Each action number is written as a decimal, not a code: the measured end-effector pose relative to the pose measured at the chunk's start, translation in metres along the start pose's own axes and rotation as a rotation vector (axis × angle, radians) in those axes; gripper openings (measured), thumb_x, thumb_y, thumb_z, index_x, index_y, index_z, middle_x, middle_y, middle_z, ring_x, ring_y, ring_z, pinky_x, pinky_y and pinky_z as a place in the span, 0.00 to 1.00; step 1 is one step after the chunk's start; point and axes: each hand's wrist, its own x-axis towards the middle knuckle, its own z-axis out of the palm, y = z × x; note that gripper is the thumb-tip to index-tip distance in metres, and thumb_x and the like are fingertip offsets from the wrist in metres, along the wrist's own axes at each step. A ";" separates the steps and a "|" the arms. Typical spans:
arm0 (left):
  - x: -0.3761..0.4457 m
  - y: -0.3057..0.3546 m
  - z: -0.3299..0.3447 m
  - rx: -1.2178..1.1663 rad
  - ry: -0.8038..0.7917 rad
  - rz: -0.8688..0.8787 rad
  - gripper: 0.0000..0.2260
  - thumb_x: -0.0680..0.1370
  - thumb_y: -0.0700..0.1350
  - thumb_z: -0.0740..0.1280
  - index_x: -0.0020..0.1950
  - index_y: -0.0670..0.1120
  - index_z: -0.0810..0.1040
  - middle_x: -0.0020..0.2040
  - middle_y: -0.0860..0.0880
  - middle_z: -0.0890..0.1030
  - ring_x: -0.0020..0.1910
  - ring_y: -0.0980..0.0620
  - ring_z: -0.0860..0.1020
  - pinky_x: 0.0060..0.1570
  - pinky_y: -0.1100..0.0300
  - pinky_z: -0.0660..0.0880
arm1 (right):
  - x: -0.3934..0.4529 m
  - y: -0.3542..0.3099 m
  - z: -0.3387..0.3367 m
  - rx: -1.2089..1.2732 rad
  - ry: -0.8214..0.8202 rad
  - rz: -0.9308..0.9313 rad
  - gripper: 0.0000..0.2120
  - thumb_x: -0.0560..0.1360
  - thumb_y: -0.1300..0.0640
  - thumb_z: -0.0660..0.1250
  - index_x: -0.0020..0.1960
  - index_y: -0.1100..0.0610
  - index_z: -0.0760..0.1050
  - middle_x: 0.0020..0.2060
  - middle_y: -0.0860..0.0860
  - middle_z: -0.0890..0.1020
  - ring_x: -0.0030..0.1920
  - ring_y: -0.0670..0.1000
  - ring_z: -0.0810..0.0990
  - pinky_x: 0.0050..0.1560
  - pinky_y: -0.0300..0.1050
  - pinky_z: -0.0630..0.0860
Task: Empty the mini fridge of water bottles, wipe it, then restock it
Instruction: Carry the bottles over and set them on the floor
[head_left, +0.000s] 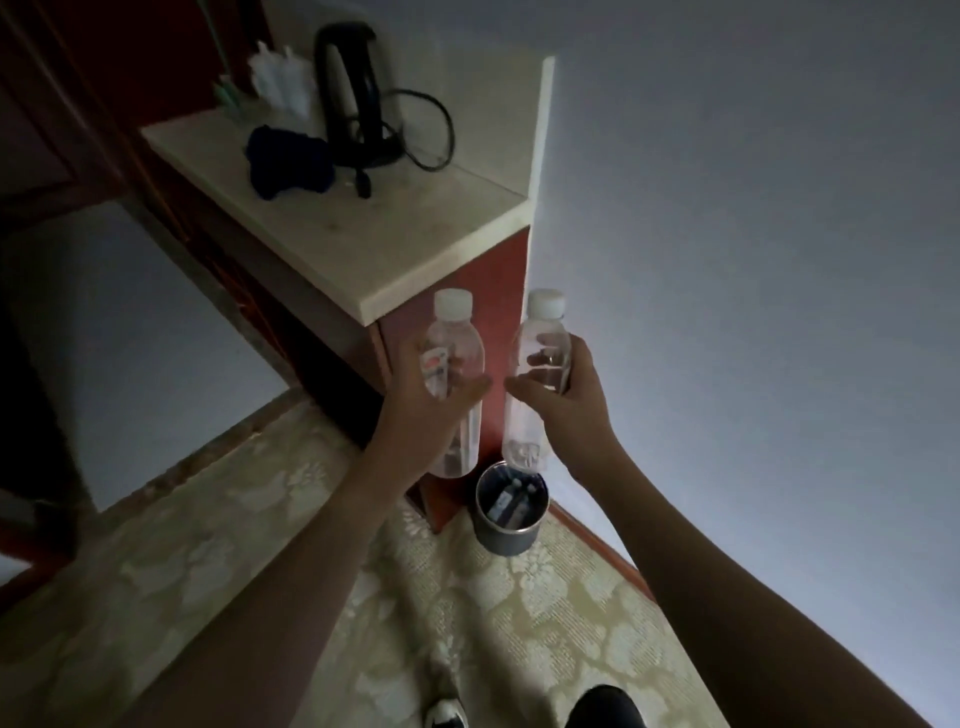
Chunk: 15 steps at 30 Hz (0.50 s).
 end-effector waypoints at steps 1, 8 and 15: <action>0.016 -0.012 0.009 -0.005 -0.036 -0.030 0.24 0.69 0.55 0.75 0.59 0.63 0.67 0.50 0.65 0.79 0.50 0.64 0.81 0.43 0.67 0.78 | 0.014 0.011 -0.005 -0.020 0.020 0.025 0.26 0.61 0.44 0.74 0.56 0.39 0.69 0.45 0.32 0.80 0.46 0.40 0.83 0.43 0.37 0.78; 0.099 -0.142 0.068 0.094 -0.211 -0.295 0.27 0.78 0.54 0.71 0.70 0.58 0.59 0.68 0.47 0.72 0.64 0.46 0.75 0.61 0.45 0.77 | 0.105 0.142 -0.036 -0.118 0.161 0.258 0.20 0.69 0.50 0.78 0.53 0.40 0.70 0.48 0.39 0.81 0.45 0.37 0.83 0.37 0.31 0.76; 0.140 -0.327 0.123 0.059 -0.177 -0.472 0.24 0.74 0.39 0.76 0.61 0.60 0.71 0.59 0.53 0.78 0.55 0.61 0.80 0.46 0.70 0.76 | 0.146 0.349 -0.041 -0.117 0.200 0.606 0.21 0.70 0.50 0.78 0.56 0.48 0.70 0.46 0.43 0.81 0.42 0.42 0.82 0.35 0.35 0.77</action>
